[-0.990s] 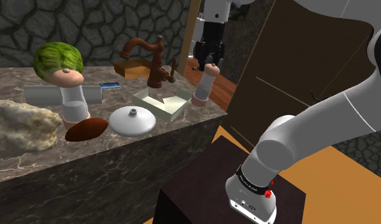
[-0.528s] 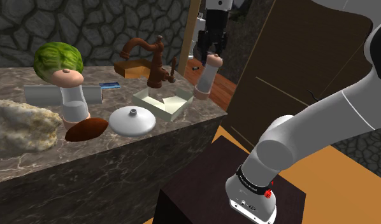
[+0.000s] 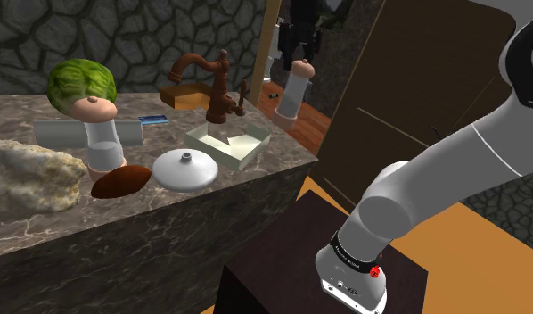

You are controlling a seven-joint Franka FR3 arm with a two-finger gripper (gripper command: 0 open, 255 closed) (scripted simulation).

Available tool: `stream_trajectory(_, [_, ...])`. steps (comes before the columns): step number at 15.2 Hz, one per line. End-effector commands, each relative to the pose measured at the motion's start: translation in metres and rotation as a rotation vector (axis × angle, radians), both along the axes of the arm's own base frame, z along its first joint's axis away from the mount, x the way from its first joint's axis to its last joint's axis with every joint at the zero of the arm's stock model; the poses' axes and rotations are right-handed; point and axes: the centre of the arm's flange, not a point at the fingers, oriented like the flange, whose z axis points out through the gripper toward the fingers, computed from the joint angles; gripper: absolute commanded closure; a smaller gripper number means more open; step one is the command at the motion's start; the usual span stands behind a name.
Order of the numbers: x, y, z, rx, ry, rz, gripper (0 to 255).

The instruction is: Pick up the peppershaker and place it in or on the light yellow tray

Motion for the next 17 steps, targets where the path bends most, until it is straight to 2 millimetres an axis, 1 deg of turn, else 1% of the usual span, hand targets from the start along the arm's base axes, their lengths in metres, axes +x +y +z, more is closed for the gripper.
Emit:
stream_trajectory(1, [0.013,0.012,0.013,0.000,0.001,0.000,255])
stream_trajectory(12, [0.116,0.095,0.072,0.000,0.001,0.000,255])
stream_trajectory(13, [0.118,0.096,0.073,0.000,0.001,0.000,255])
stream_trajectory(17, [0.118,0.096,0.052,0.000,0.001,0.000,255])
